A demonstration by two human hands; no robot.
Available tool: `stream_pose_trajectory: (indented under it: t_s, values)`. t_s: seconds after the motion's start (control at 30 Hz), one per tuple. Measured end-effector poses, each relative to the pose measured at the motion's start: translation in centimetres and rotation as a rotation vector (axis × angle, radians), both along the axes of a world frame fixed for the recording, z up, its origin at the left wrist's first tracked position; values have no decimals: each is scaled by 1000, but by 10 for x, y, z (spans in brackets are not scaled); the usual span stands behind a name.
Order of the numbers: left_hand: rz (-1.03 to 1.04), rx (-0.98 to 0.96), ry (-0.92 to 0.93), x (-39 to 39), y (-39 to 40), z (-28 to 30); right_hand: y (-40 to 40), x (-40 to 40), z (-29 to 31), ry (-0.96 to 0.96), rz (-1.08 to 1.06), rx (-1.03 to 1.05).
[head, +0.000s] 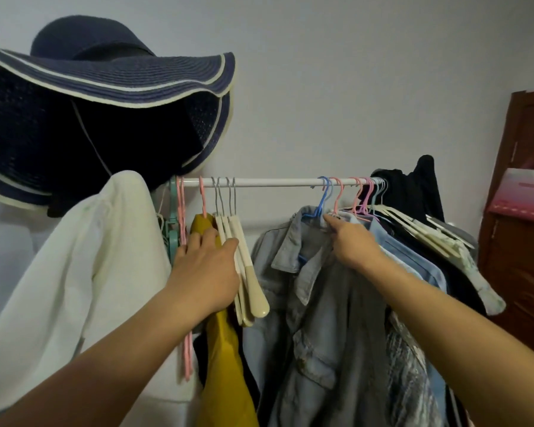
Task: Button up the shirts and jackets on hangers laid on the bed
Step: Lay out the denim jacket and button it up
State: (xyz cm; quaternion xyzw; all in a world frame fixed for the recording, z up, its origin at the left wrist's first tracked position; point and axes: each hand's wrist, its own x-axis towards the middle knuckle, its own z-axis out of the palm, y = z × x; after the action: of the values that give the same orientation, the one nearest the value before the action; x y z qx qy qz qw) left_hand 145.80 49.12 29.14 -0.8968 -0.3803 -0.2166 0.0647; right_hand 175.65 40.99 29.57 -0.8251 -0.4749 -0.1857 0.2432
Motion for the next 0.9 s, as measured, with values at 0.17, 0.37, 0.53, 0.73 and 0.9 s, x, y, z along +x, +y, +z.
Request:
stream_pose_trajectory:
  t_s: [0.17, 0.37, 0.53, 0.73, 0.9]
  values:
    - [-8, 17, 50, -4, 1, 0, -17, 18, -7, -72, 20, -231]
    - [-80, 68, 87, 4, -14, 14, -38, -3, -16, -23, -51, -225]
    - [-296, 38, 111, 36, -64, 33, -96, -23, -19, -59, -163, -314]
    - [-592, -118, 101, 84, -164, 30, -231, -55, -11, 103, -193, -387]
    - [-917, -318, 67, 121, -309, -36, -395, -110, -73, 336, -296, -364]
